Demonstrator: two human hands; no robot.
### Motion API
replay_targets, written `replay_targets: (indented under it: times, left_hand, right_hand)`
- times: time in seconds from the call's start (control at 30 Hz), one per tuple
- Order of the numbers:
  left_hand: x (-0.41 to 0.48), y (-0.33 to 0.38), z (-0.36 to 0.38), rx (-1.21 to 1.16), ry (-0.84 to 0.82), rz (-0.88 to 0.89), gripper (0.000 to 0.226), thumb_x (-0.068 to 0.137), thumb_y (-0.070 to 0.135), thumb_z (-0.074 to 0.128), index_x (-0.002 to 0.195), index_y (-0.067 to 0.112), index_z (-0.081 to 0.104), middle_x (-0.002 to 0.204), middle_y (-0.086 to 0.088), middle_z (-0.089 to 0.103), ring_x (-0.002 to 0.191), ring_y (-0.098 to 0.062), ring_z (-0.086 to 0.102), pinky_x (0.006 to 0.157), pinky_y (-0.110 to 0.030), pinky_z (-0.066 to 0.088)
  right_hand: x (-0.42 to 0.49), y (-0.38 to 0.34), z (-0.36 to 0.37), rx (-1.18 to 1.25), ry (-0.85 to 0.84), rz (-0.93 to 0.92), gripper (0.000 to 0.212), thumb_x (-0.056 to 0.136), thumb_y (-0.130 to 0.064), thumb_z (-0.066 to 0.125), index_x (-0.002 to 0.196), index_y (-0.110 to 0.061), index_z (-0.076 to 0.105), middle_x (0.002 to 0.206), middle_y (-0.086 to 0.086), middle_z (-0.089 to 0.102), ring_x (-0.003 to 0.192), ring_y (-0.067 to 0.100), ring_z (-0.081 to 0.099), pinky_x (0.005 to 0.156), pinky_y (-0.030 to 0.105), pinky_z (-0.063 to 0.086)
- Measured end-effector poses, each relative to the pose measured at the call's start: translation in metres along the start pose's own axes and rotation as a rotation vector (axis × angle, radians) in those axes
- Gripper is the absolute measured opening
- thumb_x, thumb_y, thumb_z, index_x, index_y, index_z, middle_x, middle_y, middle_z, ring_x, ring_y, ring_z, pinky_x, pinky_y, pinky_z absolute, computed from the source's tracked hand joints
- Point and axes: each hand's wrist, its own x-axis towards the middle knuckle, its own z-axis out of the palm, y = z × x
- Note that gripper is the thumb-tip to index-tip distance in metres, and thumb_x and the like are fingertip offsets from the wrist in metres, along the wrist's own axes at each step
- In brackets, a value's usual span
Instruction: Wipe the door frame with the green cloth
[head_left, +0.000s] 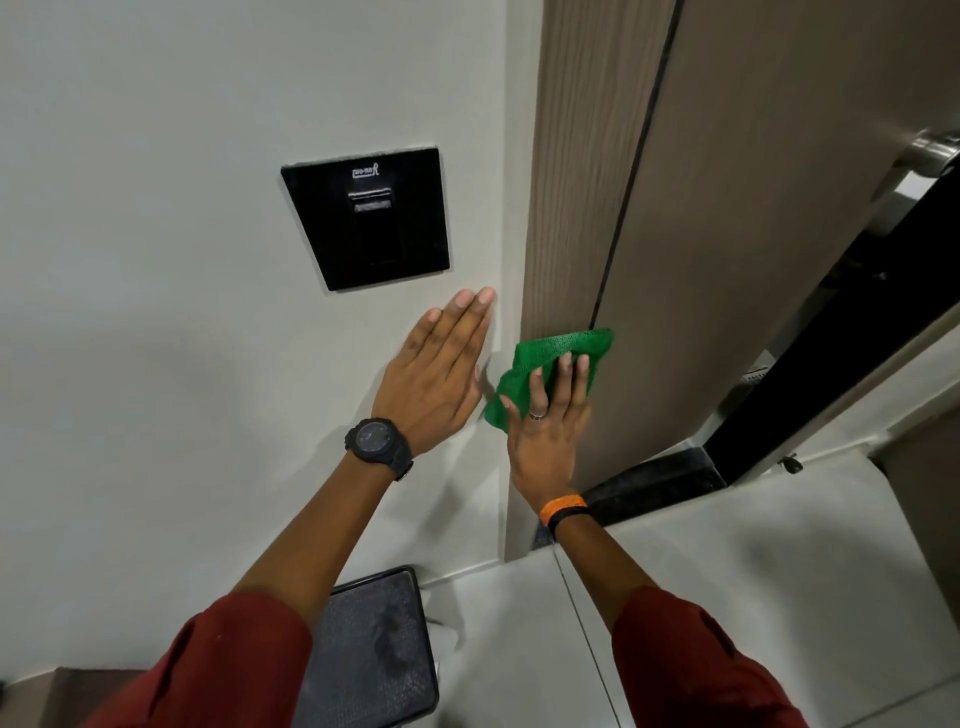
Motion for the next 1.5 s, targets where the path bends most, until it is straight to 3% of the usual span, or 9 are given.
replay_targets:
  times: [0.17, 0.27, 0.4, 0.7, 0.87, 1.0, 1.17, 1.37, 1.5]
  left_hand:
    - [-0.017, 0.013, -0.012, -0.118, -0.080, -0.080, 0.076, 0.094, 0.019, 0.049, 0.159, -0.003, 0.017, 0.168, -0.017, 0.018, 0.156, -0.032, 0.015, 0.129, -0.043, 0.005]
    - [-0.042, 0.019, -0.014, -0.168, -0.162, -0.135, 0.076, 0.093, 0.017, 0.044, 0.160, -0.002, 0.014, 0.169, -0.018, 0.018, 0.158, -0.032, 0.014, 0.129, -0.044, 0.009]
    - [-0.094, 0.026, -0.013, -0.228, -0.286, -0.193, 0.074, 0.093, 0.017, 0.040, 0.160, -0.003, 0.016, 0.170, -0.016, 0.016, 0.159, -0.029, 0.010, 0.131, -0.042, 0.006]
    - [-0.268, 0.040, 0.007, -0.364, -0.605, -0.382, 0.068, 0.093, 0.018, 0.034, 0.156, -0.007, 0.029, 0.167, -0.020, 0.023, 0.155, -0.033, 0.023, 0.128, -0.040, 0.002]
    - [-0.382, 0.058, 0.043, -0.450, -0.774, -0.524, 0.065, 0.104, 0.018, 0.044, 0.160, -0.002, 0.017, 0.169, -0.017, 0.011, 0.158, -0.030, 0.007, 0.130, -0.037, -0.009]
    - [-0.480, 0.081, 0.100, -0.428, -0.976, -0.585, 0.065, 0.099, 0.015, 0.057, 0.155, -0.005, 0.032, 0.164, -0.022, 0.029, 0.153, -0.037, 0.027, 0.127, -0.052, 0.019]
    - [-0.587, 0.111, 0.181, -0.493, -0.989, -0.651, 0.070, 0.075, 0.012, 0.087, 0.136, -0.009, 0.059, 0.143, -0.026, 0.057, 0.133, -0.043, 0.056, 0.105, -0.062, 0.049]
    - [-0.678, 0.138, 0.246, -0.546, -0.911, -0.759, 0.069, 0.103, 0.028, 0.056, 0.159, 0.001, 0.025, 0.168, -0.013, 0.017, 0.157, -0.032, 0.011, 0.129, -0.044, 0.004]
    - [-0.667, 0.134, 0.234, -0.561, -0.874, -0.813, 0.070, 0.108, 0.035, 0.042, 0.162, 0.006, 0.009, 0.168, -0.006, -0.004, 0.157, -0.024, -0.009, 0.131, -0.045, 0.000]
  right_hand:
    - [-0.031, -0.002, -0.013, 0.038, -0.074, 0.086, 0.081, 0.076, 0.006, 0.082, 0.140, -0.022, 0.043, 0.159, 0.008, 0.026, 0.143, 0.037, 0.030, 0.101, 0.064, 0.054]
    - [-0.051, 0.003, -0.023, 0.085, -0.239, 0.214, 0.057, 0.090, -0.004, 0.069, 0.137, -0.031, 0.052, 0.149, -0.001, 0.041, 0.129, 0.033, 0.045, 0.102, 0.056, 0.056]
    - [-0.074, -0.001, -0.026, 0.059, -0.399, 0.263, 0.050, 0.087, 0.011, 0.070, 0.134, -0.005, 0.063, 0.138, 0.016, 0.061, 0.119, 0.039, 0.059, 0.099, 0.057, 0.058]
    - [-0.176, -0.053, 0.002, 0.121, -0.718, 0.285, 0.045, 0.098, 0.003, 0.055, 0.142, -0.007, 0.058, 0.143, 0.009, 0.057, 0.124, 0.029, 0.051, 0.107, 0.047, 0.052]
    - [-0.255, -0.087, 0.061, 0.107, -0.944, 0.188, 0.053, 0.102, -0.005, 0.056, 0.153, -0.013, 0.046, 0.153, 0.007, 0.048, 0.134, 0.028, 0.045, 0.112, 0.041, 0.048]
    - [-0.341, -0.090, 0.139, 0.023, -1.109, 0.131, 0.052, 0.108, -0.018, 0.048, 0.159, -0.018, 0.037, 0.161, 0.005, 0.036, 0.142, 0.027, 0.037, 0.117, 0.039, 0.041]
    - [-0.447, -0.066, 0.230, -0.067, -1.220, 0.062, 0.056, 0.109, -0.024, 0.044, 0.162, -0.018, 0.027, 0.168, 0.008, 0.024, 0.147, 0.031, 0.029, 0.123, 0.043, 0.034]
    - [-0.529, -0.051, 0.284, -0.160, -1.193, 0.030, 0.072, 0.104, -0.048, 0.047, 0.162, -0.010, 0.027, 0.168, 0.019, 0.030, 0.151, 0.041, 0.035, 0.116, 0.061, 0.039]
    - [-0.505, -0.061, 0.264, -0.189, -1.106, -0.051, 0.081, 0.099, -0.060, 0.021, 0.162, -0.009, 0.026, 0.170, 0.017, 0.026, 0.155, 0.038, 0.028, 0.120, 0.065, 0.030]
